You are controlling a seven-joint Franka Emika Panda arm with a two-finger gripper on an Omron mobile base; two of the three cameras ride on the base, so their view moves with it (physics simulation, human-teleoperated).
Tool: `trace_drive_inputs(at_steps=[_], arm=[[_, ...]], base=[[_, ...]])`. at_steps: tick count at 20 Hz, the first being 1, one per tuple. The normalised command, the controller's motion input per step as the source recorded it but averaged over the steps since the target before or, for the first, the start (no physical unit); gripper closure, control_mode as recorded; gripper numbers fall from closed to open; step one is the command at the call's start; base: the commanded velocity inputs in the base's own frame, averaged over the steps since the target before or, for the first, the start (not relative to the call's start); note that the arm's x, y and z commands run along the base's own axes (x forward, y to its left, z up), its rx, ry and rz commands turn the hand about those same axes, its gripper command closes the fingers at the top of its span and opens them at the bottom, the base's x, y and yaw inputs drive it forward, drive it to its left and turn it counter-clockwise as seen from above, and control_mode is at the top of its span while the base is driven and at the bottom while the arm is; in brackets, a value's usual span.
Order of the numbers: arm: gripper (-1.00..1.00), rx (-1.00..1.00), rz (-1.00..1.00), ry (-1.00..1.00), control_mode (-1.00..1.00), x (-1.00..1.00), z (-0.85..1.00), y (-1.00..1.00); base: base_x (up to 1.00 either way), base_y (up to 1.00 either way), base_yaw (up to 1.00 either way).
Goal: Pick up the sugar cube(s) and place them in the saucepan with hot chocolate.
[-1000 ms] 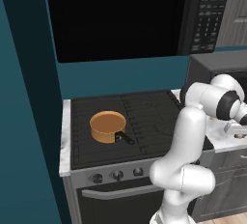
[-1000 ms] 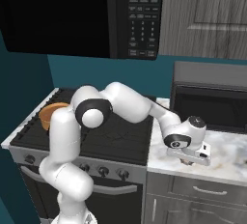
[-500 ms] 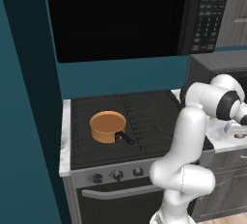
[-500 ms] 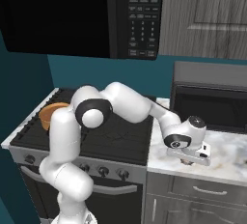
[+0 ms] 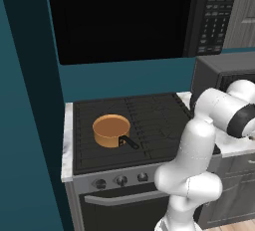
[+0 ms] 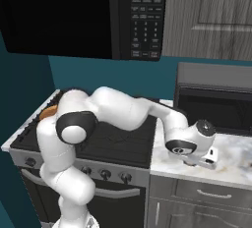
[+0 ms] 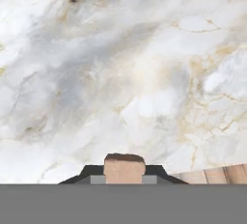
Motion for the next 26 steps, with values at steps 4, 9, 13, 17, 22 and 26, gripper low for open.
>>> trace_drive_inputs(at_steps=[4,9,13,17,22,26], arm=[[1.00,0.00,0.00,-0.14,-1.00,-0.24,0.65,0.57],[1.00,0.00,0.00,-0.08,-1.00,0.00,0.69,0.78],[1.00,0.00,0.00,0.00,-1.00,0.00,0.79,0.85],[1.00,0.00,0.00,0.08,-1.00,0.02,0.81,0.89],[1.00,0.00,0.00,0.02,-1.00,0.24,0.32,0.99],[1.00,0.00,0.00,0.03,-1.00,0.20,0.04,1.00]], base=[[0.00,0.00,0.00],[0.00,0.00,0.00],[0.00,0.00,0.00],[0.00,0.00,0.00],[0.00,0.00,0.00],[0.00,0.00,0.00]])
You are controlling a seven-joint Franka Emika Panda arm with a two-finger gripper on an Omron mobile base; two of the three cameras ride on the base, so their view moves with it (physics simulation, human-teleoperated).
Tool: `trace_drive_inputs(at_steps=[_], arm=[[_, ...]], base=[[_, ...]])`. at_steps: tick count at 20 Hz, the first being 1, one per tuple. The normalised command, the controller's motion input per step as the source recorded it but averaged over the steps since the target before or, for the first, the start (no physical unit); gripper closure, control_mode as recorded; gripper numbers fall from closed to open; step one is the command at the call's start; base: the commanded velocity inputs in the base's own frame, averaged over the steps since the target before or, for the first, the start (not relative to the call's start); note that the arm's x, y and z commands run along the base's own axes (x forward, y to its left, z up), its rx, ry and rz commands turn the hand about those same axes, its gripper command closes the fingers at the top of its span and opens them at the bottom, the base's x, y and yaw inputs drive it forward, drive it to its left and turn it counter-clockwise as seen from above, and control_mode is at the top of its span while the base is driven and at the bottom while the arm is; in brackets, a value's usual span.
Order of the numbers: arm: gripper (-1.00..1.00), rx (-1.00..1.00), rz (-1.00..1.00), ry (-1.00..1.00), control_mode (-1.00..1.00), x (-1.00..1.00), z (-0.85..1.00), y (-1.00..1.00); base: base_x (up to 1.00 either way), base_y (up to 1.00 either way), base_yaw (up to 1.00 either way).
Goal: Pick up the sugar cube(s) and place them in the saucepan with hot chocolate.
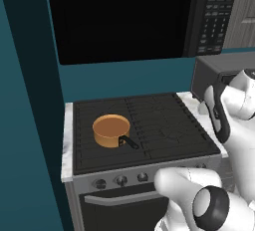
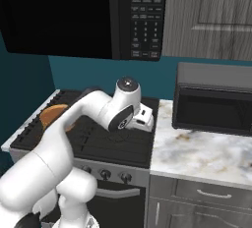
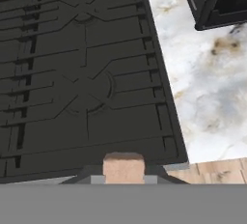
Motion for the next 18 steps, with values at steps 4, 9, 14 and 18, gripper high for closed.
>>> trace_drive_inputs(at_steps=[4,9,14,18], arm=[[1.00,0.00,0.00,0.07,-1.00,0.24,0.00,1.00],[1.00,0.00,0.00,0.04,-1.00,0.29,0.00,1.00],[1.00,0.00,0.02,0.04,-1.00,0.35,0.06,0.96],[1.00,0.00,0.10,0.00,-1.00,0.46,0.00,0.83]], base=[[0.00,0.00,0.00],[0.00,0.00,0.00],[0.00,0.00,0.00],[0.00,0.00,0.00]])
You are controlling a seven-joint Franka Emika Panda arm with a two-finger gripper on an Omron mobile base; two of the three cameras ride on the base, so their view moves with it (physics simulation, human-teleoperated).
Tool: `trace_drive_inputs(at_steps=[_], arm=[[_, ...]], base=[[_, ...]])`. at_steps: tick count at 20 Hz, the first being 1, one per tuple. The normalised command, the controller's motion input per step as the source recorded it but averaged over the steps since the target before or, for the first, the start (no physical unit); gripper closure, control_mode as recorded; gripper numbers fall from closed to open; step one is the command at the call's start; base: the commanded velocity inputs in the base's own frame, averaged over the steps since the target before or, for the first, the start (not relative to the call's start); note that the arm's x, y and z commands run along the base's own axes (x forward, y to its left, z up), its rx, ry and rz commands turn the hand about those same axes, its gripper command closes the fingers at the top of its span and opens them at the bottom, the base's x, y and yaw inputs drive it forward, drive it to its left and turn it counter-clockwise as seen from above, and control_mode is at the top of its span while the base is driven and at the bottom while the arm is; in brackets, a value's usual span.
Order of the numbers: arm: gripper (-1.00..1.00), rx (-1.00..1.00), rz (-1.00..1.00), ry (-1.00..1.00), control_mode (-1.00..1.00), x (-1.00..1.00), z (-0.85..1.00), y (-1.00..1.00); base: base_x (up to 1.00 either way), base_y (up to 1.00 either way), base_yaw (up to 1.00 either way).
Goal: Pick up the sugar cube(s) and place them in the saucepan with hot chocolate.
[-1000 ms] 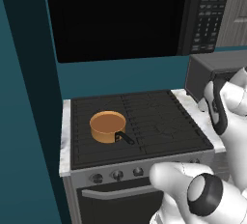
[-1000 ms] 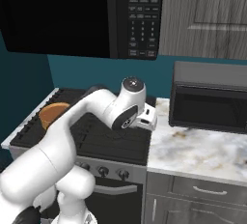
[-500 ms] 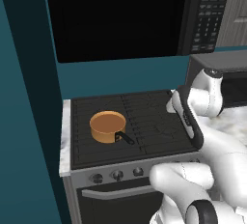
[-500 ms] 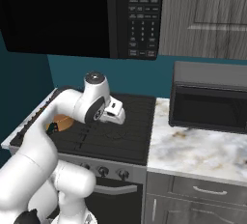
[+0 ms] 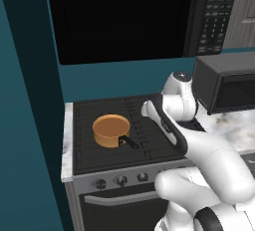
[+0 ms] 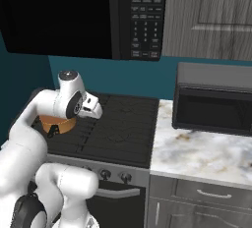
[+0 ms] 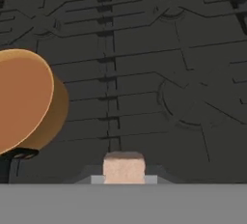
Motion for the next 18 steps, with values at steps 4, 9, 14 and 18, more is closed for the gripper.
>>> trace_drive_inputs(at_steps=[4,9,14,18], arm=[[1.00,0.00,0.16,0.00,-1.00,0.44,0.00,0.87],[1.00,0.00,0.20,0.00,-1.00,0.33,0.00,0.81],[1.00,0.00,0.14,0.01,-1.00,0.09,0.00,0.56],[1.00,0.00,0.04,0.00,-1.00,0.00,-0.04,0.14]], base=[[0.00,0.00,0.00],[0.00,0.00,0.00],[0.00,0.00,0.00],[0.00,0.00,0.00]])
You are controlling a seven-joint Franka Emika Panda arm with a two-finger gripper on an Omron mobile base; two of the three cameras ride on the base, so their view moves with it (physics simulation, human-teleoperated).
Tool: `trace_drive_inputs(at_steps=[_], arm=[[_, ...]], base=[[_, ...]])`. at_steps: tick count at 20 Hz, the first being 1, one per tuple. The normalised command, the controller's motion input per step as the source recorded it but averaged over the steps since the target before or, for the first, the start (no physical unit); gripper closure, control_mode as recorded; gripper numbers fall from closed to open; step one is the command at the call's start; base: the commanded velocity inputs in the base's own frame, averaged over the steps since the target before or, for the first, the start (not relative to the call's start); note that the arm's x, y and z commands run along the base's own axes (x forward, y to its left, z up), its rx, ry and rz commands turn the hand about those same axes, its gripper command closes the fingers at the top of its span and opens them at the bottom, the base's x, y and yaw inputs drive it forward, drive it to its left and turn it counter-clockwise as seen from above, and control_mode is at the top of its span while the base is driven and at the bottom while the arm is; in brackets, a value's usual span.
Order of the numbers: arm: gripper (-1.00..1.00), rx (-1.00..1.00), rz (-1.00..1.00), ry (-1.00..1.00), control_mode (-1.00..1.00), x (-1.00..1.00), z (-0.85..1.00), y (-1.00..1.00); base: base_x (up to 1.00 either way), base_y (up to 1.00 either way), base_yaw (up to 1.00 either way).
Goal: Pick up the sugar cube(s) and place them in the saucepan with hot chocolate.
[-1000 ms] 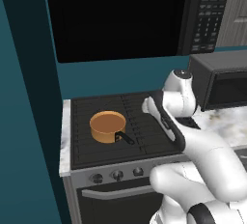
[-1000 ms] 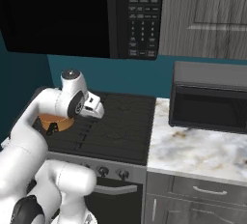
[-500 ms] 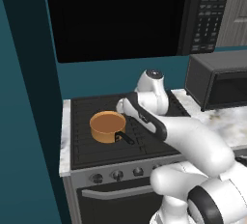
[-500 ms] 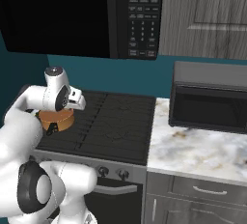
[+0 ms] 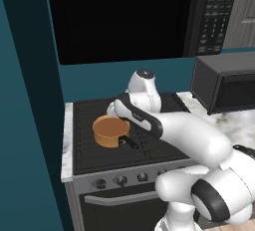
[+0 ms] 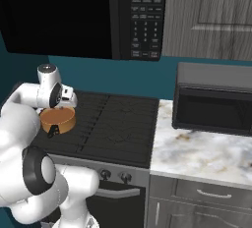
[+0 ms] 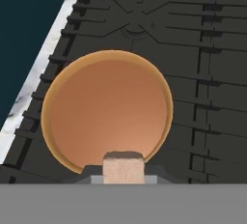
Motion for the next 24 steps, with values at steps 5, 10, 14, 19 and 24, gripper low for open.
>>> trace_drive_inputs(at_steps=[5,10,14,19,24], arm=[[1.00,-0.02,0.01,-0.01,-1.00,0.00,-0.11,0.07],[1.00,-0.02,0.00,0.00,-1.00,0.00,-0.18,0.00],[1.00,-0.01,0.00,0.00,-1.00,0.00,-0.14,0.00],[1.00,0.00,0.00,0.00,-1.00,0.00,-0.04,0.00],[1.00,0.00,0.00,0.00,-1.00,0.00,0.00,0.00]], base=[[0.00,0.00,0.00],[0.00,0.00,0.00],[0.00,0.00,0.00],[0.00,0.00,0.00],[0.00,0.00,0.00]])
